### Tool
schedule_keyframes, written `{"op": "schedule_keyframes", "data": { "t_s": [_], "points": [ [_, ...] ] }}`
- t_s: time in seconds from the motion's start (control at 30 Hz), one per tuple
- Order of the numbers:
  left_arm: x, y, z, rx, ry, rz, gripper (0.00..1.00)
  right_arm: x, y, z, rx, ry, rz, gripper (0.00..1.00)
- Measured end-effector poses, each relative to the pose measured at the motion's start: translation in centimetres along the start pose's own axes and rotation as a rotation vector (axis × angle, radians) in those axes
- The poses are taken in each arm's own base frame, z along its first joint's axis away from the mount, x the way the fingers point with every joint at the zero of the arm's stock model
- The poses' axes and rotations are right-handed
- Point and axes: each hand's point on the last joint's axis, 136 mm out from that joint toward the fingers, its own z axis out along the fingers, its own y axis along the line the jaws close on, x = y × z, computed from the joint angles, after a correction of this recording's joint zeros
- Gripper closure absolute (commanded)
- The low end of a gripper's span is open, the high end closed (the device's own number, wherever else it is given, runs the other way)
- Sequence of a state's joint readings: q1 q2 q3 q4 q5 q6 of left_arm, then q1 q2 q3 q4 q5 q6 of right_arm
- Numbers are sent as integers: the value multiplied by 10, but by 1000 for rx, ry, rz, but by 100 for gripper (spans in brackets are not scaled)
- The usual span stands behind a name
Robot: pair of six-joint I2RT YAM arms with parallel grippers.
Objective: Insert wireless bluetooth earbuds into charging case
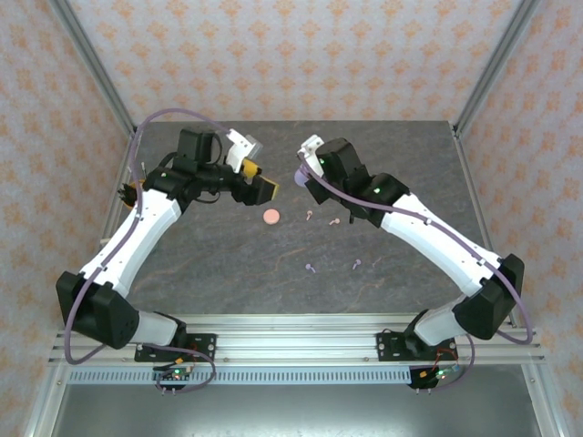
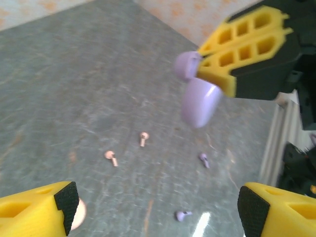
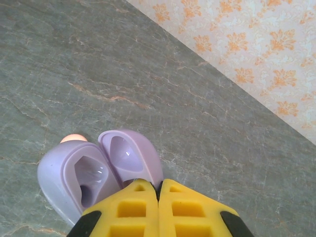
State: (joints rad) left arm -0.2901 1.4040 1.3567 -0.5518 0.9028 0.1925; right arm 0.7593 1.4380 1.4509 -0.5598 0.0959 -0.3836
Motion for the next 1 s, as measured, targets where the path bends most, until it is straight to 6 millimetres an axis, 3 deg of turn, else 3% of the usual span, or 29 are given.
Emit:
{"op": "schedule_keyframes", "data": {
  "t_s": [0.23,0.77,1.0],
  "points": [
    [9,-40,26,175,114,55,18,-9,17,-17,-9,-39,-58,100],
    [6,-49,25,246,121,63,32,-11,11,-38,-3,-61,-60,100],
    [-5,-49,23,266,94,63,35,-13,15,-42,-37,-74,-45,100]
  ]
}}
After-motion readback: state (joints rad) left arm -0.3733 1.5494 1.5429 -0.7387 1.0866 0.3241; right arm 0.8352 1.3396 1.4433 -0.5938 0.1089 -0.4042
